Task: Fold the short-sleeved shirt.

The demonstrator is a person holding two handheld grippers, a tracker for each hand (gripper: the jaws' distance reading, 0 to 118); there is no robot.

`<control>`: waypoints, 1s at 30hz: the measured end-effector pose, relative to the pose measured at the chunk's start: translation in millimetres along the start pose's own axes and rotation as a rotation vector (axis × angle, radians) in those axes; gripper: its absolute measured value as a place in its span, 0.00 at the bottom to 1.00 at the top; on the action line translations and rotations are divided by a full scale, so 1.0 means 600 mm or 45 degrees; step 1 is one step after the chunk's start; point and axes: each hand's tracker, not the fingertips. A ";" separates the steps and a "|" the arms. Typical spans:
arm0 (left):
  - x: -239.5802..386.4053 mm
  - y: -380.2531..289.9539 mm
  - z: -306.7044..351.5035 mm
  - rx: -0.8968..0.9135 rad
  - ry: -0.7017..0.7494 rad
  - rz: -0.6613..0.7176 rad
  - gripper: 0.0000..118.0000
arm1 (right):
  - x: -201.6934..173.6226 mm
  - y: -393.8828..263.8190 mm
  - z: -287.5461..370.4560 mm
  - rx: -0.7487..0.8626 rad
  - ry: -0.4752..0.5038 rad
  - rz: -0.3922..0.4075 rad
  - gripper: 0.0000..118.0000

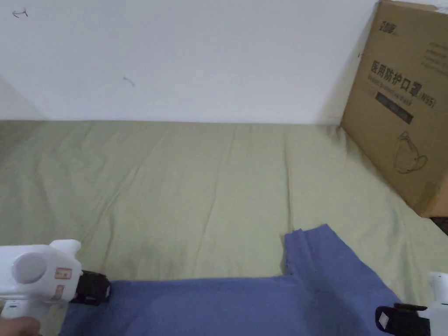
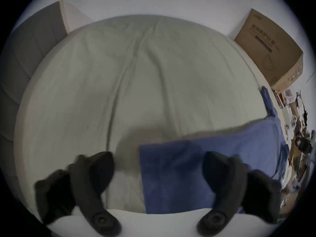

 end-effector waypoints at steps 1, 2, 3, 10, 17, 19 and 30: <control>0.017 -0.008 0.017 0.011 0.033 -0.030 0.60 | 0.008 0.013 -0.014 -0.014 -0.023 0.020 0.00; 0.021 -0.009 0.027 0.048 0.072 -0.080 0.41 | 0.018 0.029 -0.030 -0.028 -0.056 0.043 0.00; 0.019 -0.010 0.036 0.069 0.006 -0.070 0.15 | 0.024 0.047 -0.046 -0.031 -0.068 0.056 0.00; 0.034 -0.020 0.122 0.112 -0.098 -0.012 0.03 | 0.072 0.191 -0.191 -0.082 -0.124 0.002 1.00; 0.041 -0.024 0.171 0.166 -0.112 -0.044 0.03 | 0.121 0.223 -0.314 -0.298 -0.289 -0.041 0.97; 0.039 -0.028 0.172 0.154 -0.115 -0.047 0.03 | 0.112 0.215 -0.320 -0.344 -0.310 0.018 0.91; 0.026 -0.071 0.187 0.236 -0.111 0.028 0.03 | 0.045 0.206 -0.153 -0.064 -0.134 0.126 0.00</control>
